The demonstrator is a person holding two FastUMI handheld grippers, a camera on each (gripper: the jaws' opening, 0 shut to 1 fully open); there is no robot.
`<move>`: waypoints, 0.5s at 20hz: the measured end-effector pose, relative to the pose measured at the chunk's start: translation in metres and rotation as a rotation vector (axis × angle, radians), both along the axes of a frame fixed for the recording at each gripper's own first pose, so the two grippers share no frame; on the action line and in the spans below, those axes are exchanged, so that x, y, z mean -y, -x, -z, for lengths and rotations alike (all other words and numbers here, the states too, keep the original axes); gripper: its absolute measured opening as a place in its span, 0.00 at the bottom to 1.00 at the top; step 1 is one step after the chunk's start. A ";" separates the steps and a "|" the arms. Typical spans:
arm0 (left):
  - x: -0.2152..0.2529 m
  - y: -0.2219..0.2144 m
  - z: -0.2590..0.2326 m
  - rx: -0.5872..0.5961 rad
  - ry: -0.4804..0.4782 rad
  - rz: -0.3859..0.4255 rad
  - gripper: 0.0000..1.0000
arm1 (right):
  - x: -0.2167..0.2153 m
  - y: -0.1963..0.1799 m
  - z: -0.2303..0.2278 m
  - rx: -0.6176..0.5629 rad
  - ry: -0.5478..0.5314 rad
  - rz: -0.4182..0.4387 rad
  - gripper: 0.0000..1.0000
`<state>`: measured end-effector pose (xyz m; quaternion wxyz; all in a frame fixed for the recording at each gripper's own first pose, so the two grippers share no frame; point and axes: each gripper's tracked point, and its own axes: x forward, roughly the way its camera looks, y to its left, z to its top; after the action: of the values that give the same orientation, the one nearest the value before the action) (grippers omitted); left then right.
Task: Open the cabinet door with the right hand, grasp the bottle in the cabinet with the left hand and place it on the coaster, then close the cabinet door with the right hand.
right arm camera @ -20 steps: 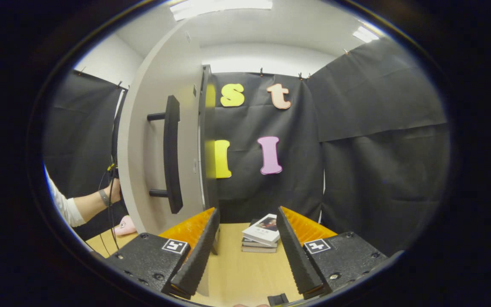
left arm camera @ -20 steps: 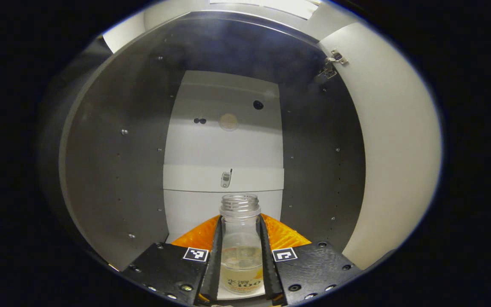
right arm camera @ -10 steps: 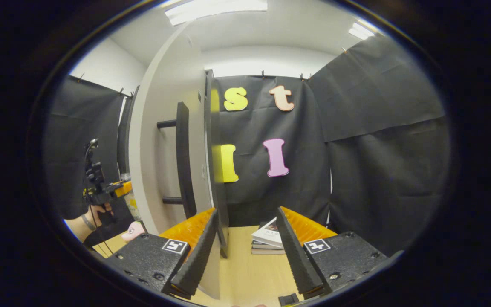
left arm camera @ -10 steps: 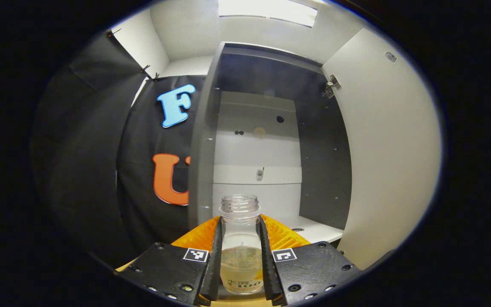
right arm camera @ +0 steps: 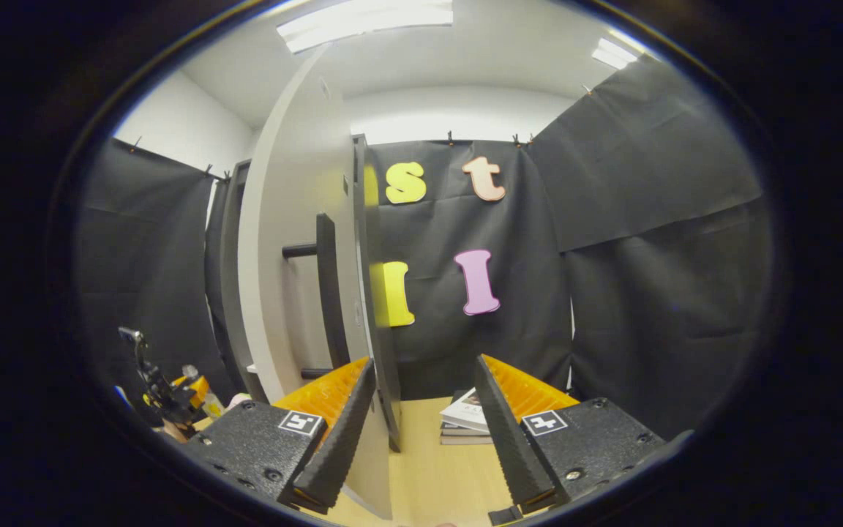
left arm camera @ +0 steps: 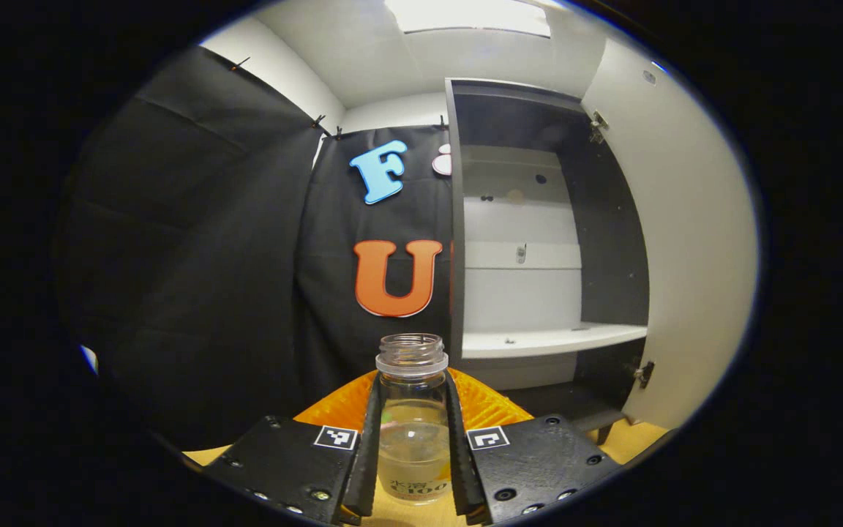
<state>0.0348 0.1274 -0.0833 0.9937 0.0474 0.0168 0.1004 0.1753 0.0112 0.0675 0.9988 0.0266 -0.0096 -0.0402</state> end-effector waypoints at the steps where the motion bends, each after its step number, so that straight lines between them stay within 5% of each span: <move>1: -0.001 0.008 0.014 -0.017 -0.011 -0.010 0.40 | -0.001 0.001 -0.001 -0.004 0.000 0.003 0.85; 6: -0.026 0.032 0.068 -0.042 -0.106 -0.128 0.40 | -0.003 0.006 -0.009 -0.009 0.015 0.025 0.84; 10: -0.031 0.047 0.100 -0.057 -0.093 -0.162 0.40 | -0.006 0.009 -0.008 -0.035 0.041 0.042 0.84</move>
<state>-0.0126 0.1588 -0.1833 0.9782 0.0949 0.0440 0.1795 0.1665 0.0175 0.0758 0.9981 0.0051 0.0064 -0.0613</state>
